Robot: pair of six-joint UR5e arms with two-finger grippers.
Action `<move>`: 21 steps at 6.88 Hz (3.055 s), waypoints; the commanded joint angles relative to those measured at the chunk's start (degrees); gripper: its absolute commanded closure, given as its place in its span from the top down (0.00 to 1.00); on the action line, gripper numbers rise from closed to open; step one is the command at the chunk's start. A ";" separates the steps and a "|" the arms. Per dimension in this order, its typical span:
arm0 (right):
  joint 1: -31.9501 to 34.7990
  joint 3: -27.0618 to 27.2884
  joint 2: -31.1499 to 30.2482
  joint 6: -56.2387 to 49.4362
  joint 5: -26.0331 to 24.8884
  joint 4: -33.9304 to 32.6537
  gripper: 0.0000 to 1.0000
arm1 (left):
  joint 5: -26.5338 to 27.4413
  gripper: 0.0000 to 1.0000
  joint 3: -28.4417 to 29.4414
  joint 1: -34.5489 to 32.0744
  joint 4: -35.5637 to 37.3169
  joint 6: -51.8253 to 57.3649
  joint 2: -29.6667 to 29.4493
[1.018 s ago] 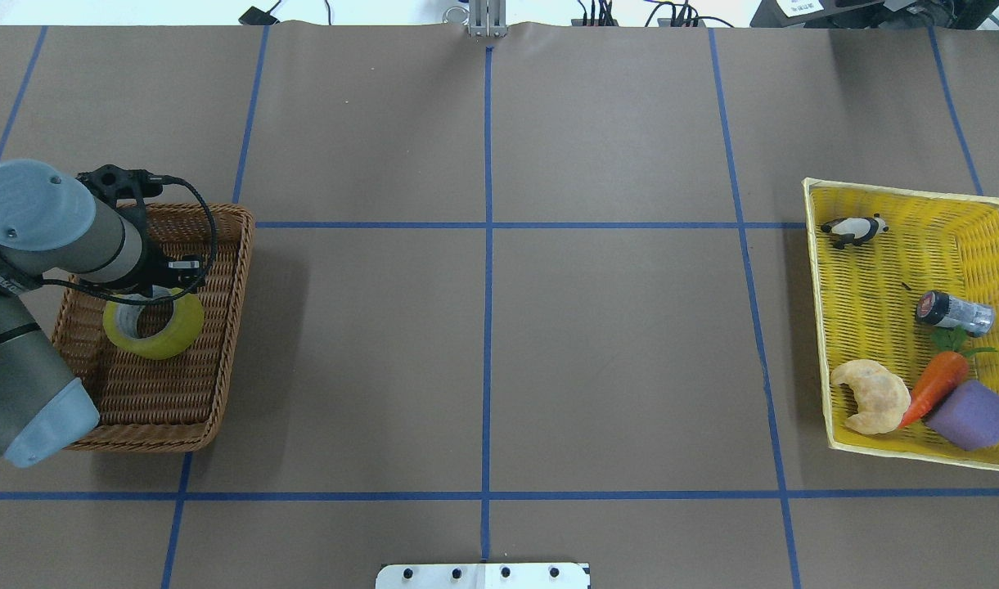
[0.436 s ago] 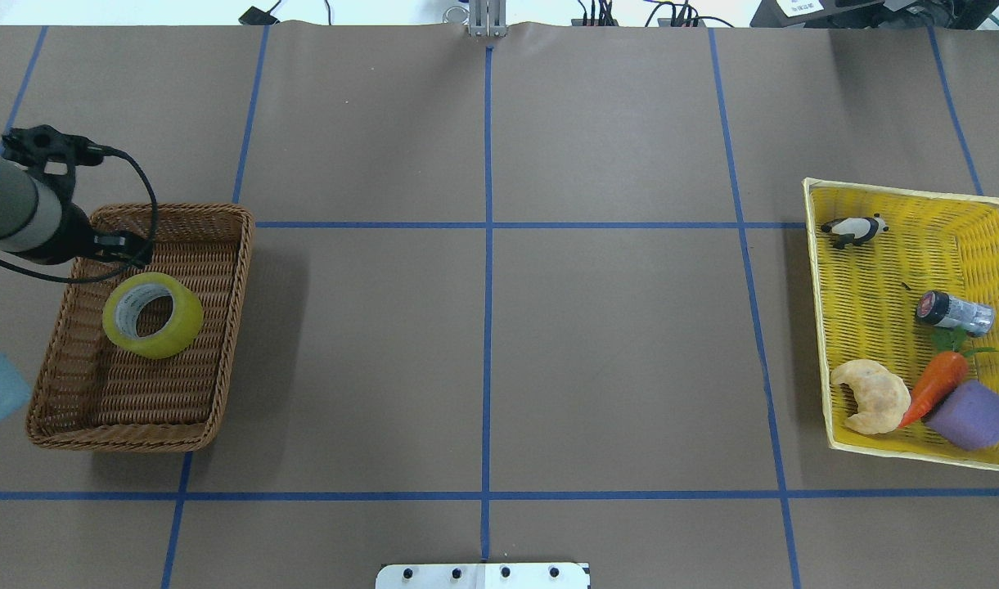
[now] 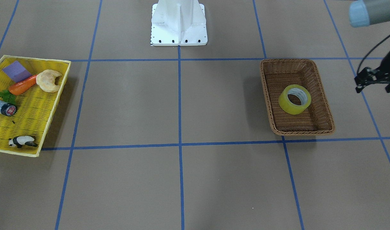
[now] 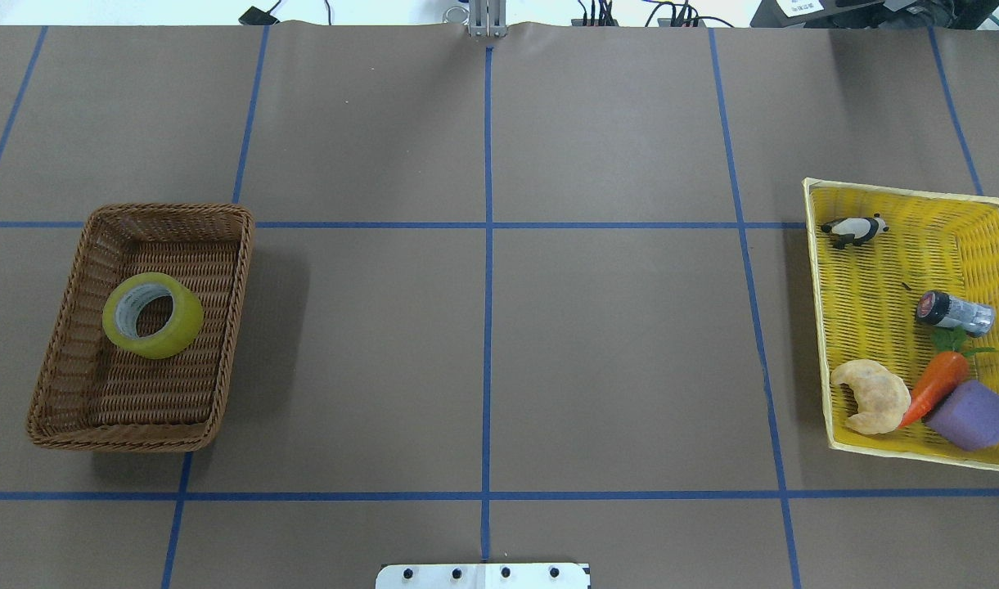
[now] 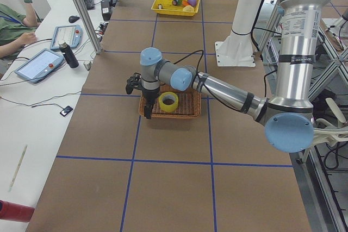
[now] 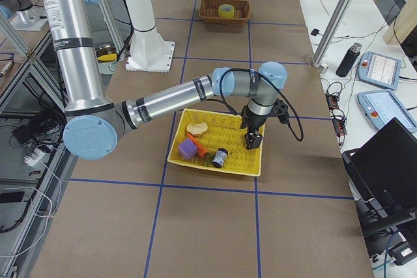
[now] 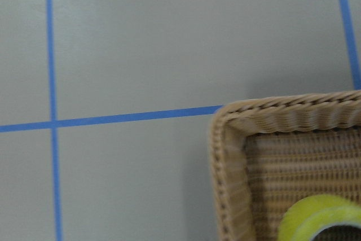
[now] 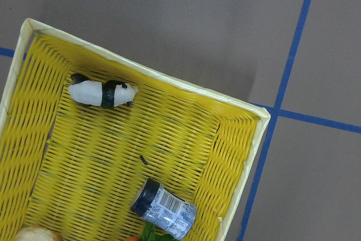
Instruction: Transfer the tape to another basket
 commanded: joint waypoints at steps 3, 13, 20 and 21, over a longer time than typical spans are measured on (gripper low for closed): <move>5.64 -1.05 -4.19 -7.67 -0.79 0.36 1.00 | -3.34 0.98 15.33 -17.05 -0.32 18.21 -0.67; 7.49 -6.24 -9.21 -3.02 -2.91 10.64 1.00 | -3.61 0.98 13.14 -16.81 -0.41 18.49 1.80; 7.93 -6.07 -9.12 -2.93 -2.03 10.73 1.00 | -3.34 0.98 13.40 -16.81 -0.41 18.66 1.89; 7.93 -6.07 -9.21 -2.93 -2.03 10.64 1.00 | -3.34 0.98 13.40 -16.81 -0.41 18.75 1.89</move>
